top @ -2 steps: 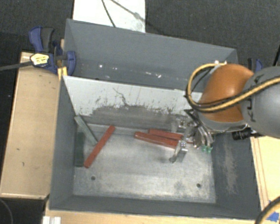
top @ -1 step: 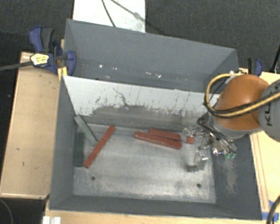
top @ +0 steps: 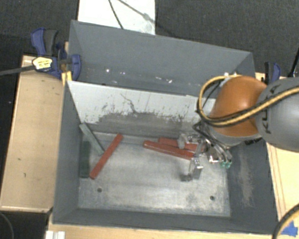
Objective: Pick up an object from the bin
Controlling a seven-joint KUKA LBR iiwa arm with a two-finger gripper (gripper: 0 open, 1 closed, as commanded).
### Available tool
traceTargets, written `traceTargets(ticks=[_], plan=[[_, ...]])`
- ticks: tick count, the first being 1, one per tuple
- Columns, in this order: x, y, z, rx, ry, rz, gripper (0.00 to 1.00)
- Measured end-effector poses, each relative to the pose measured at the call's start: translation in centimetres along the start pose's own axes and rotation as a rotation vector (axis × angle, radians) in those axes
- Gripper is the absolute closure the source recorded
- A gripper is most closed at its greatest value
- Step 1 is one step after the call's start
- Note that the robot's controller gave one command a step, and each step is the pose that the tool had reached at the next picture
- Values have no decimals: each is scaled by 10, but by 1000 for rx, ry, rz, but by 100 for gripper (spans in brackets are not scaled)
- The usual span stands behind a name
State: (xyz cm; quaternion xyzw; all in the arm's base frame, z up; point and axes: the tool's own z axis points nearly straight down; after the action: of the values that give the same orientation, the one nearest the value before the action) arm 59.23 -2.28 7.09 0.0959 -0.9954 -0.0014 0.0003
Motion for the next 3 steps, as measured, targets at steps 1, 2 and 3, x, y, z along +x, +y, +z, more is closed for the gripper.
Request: traceTargets(ticks=[1, 2, 3], plan=[[-1, -3, -2, 3, -6, 5, 100], [1, -3, 0, 2, -1, 5, 0], [1, -3, 0, 2, -1, 5, 0]])
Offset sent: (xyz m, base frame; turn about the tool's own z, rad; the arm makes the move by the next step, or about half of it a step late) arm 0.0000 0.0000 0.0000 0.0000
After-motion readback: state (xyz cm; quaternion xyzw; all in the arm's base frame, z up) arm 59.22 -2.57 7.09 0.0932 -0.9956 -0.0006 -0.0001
